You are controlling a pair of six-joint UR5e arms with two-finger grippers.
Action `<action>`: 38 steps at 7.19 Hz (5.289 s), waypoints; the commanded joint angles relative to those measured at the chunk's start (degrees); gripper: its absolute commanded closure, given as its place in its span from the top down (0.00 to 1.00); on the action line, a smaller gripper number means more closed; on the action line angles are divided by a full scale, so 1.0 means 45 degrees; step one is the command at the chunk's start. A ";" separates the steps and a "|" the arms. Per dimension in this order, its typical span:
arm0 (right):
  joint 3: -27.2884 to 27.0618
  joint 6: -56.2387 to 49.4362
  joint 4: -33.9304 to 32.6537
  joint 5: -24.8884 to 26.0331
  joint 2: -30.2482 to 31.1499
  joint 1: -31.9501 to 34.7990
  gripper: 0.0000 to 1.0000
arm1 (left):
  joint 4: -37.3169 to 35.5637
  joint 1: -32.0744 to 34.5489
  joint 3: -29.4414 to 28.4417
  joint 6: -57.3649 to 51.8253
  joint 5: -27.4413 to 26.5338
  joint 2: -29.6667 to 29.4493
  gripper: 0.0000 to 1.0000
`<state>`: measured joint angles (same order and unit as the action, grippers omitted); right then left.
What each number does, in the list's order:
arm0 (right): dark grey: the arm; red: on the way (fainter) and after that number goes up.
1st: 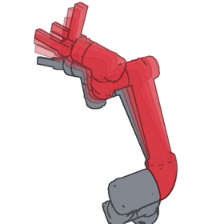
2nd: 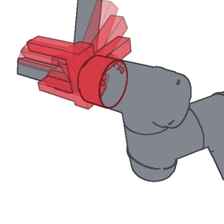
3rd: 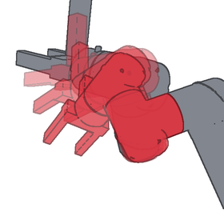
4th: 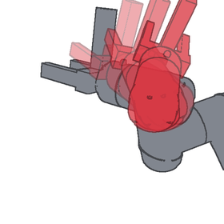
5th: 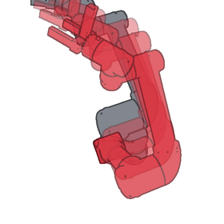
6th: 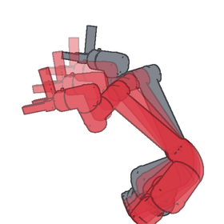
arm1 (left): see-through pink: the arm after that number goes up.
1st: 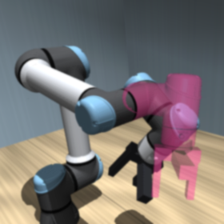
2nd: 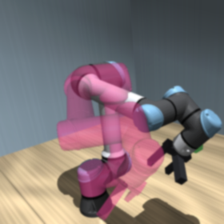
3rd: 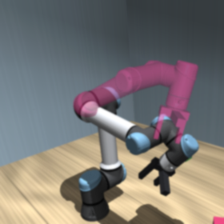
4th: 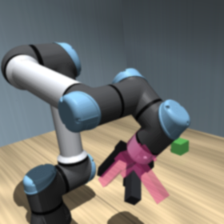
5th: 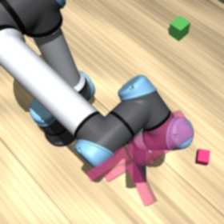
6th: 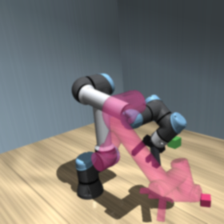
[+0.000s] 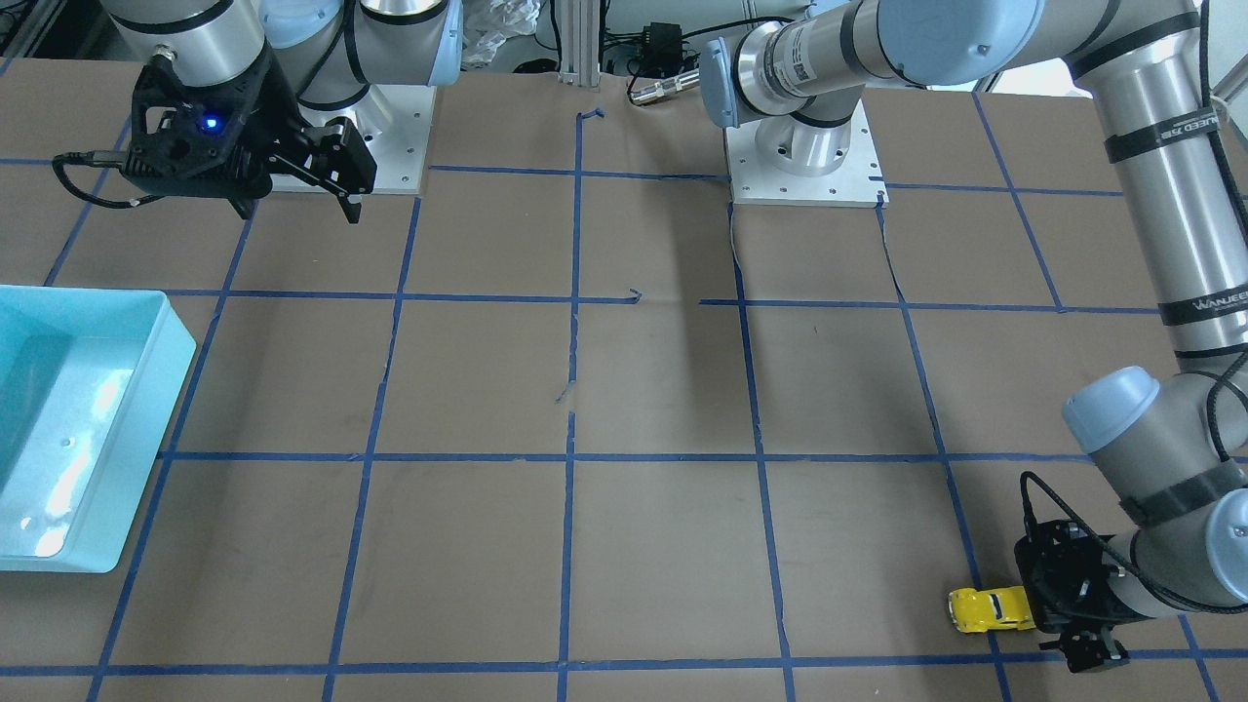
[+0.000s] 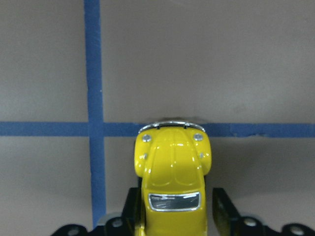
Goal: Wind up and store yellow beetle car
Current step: 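Release the car with the left gripper so it rolls toward the right arm, then move the right gripper over the yellow car while the left arm lifts away, then lower the right gripper and grasp the yellow car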
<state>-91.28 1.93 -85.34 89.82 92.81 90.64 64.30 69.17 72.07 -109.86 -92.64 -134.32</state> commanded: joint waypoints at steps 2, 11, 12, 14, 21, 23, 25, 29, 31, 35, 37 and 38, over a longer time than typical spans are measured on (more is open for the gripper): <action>-0.0009 0.0000 -0.0001 0.0000 0.0002 0.0015 1.00 | 0.0008 0.0000 -0.0001 0.0019 0.0000 0.0044 1.00; -0.0009 0.0000 -0.0196 -0.0019 -0.0018 -0.0082 1.00 | 0.2392 0.1503 0.3486 1.0857 0.0331 0.5366 1.00; 0.0011 -0.0019 -0.0216 -0.0019 -0.0076 -0.0102 1.00 | 0.2333 0.2084 0.4114 1.3218 0.0428 0.6285 1.00; 0.0011 -0.0019 -0.0235 -0.0039 -0.0077 -0.0102 1.00 | 0.2352 0.3626 0.4878 1.7557 0.0352 0.7655 1.00; 0.0206 -0.7072 -0.4606 -0.0312 -0.3059 0.0288 1.00 | 0.5823 0.4783 0.3852 2.3027 0.1094 1.0105 1.00; 0.0303 -0.8741 -0.6165 -0.0332 -0.4348 0.0308 1.00 | 0.6121 0.4863 0.3787 2.3027 0.1151 1.0160 1.00; 0.0594 -1.1355 -0.7106 -0.0332 -0.5617 0.0308 1.00 | 0.6122 0.4864 0.3788 2.2872 0.1153 1.0180 1.00; 0.3309 -1.6025 -0.7246 -0.0235 -0.8490 0.0308 1.00 | 0.6102 0.4766 0.3808 2.2852 0.1230 1.0220 1.00; 0.3331 -1.7301 -0.8472 -0.0156 -0.9292 0.0308 1.00 | 0.6102 0.4727 0.3808 2.2890 0.1113 1.0259 1.00; 0.3331 -1.7851 -0.9511 -0.0137 -1.0173 0.0308 1.00 | 0.6239 0.4707 0.3827 2.3105 0.1074 1.0376 1.00; 0.3331 -1.7852 -0.9513 -0.0175 -1.0291 0.0308 1.00 | 0.6239 0.4688 0.3769 2.3319 0.1054 1.0396 1.00; 0.3331 -1.7852 -0.9513 -0.0272 -1.0311 0.0327 1.00 | 0.6239 0.4688 0.3750 2.3320 0.1054 1.0396 1.00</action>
<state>-76.29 -78.38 -128.09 88.96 46.61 92.04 92.37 90.30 89.06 -5.18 -87.88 -87.57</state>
